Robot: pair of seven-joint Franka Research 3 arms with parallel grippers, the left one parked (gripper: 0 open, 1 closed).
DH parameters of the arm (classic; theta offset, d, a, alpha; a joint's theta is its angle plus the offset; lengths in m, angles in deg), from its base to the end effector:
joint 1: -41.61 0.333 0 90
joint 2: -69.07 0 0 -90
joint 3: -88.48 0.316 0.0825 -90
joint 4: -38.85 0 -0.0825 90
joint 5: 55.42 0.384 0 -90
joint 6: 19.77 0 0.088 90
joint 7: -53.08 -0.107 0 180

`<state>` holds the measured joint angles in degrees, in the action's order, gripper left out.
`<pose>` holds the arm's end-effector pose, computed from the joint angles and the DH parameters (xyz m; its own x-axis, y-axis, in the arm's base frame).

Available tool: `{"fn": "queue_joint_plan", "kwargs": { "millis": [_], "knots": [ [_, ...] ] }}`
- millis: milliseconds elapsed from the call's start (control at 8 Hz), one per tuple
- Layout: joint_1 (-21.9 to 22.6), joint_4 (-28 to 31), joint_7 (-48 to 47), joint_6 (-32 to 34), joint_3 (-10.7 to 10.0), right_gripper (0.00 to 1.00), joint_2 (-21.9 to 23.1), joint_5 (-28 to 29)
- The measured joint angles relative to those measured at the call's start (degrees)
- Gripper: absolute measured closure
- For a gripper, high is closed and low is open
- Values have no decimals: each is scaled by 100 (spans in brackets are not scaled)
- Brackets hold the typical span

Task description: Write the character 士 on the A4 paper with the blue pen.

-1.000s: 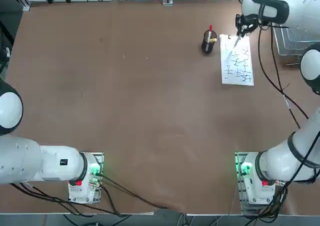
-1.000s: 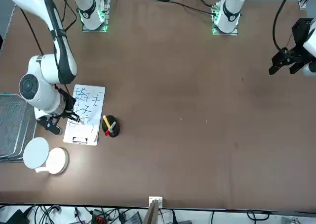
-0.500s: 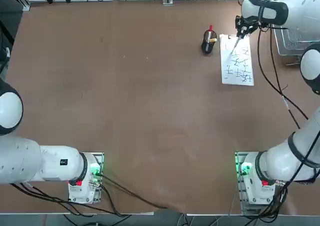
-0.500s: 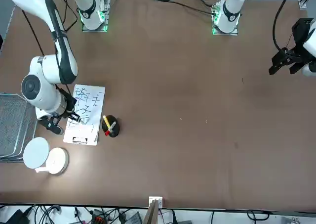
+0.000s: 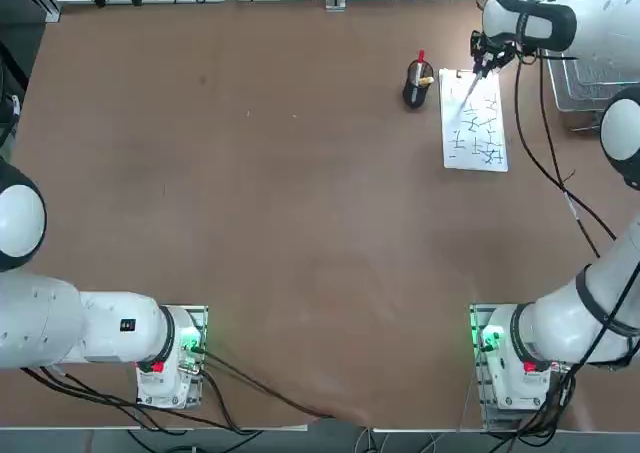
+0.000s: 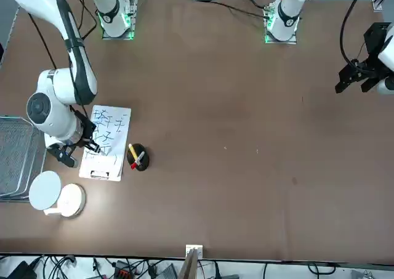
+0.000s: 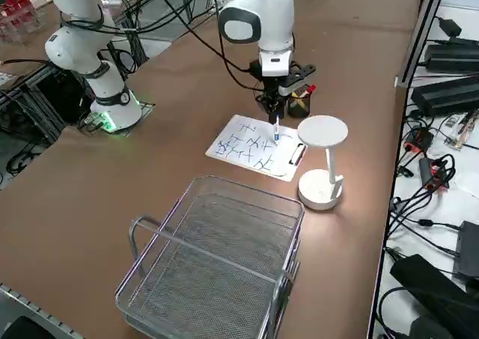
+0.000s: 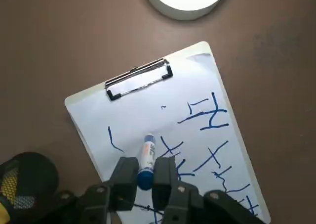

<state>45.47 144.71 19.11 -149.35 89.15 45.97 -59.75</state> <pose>0.6377 0.0480 0.3080 0.8926 -0.4492 0.0383 -0.4505 -0.8919 0.0395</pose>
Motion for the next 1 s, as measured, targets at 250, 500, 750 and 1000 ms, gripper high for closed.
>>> {"fn": "queue_joint_plan", "kwargs": {
  "millis": [250,500,750,1000],
  "knots": [
    [14,3,-161,-49,17,81,-6,0],
    [35,3,-212,-55,39,81,-8,0],
    [38,4,-348,-58,51,81,-13,1],
    [41,4,-425,-64,69,81,-16,1]
  ]
}}
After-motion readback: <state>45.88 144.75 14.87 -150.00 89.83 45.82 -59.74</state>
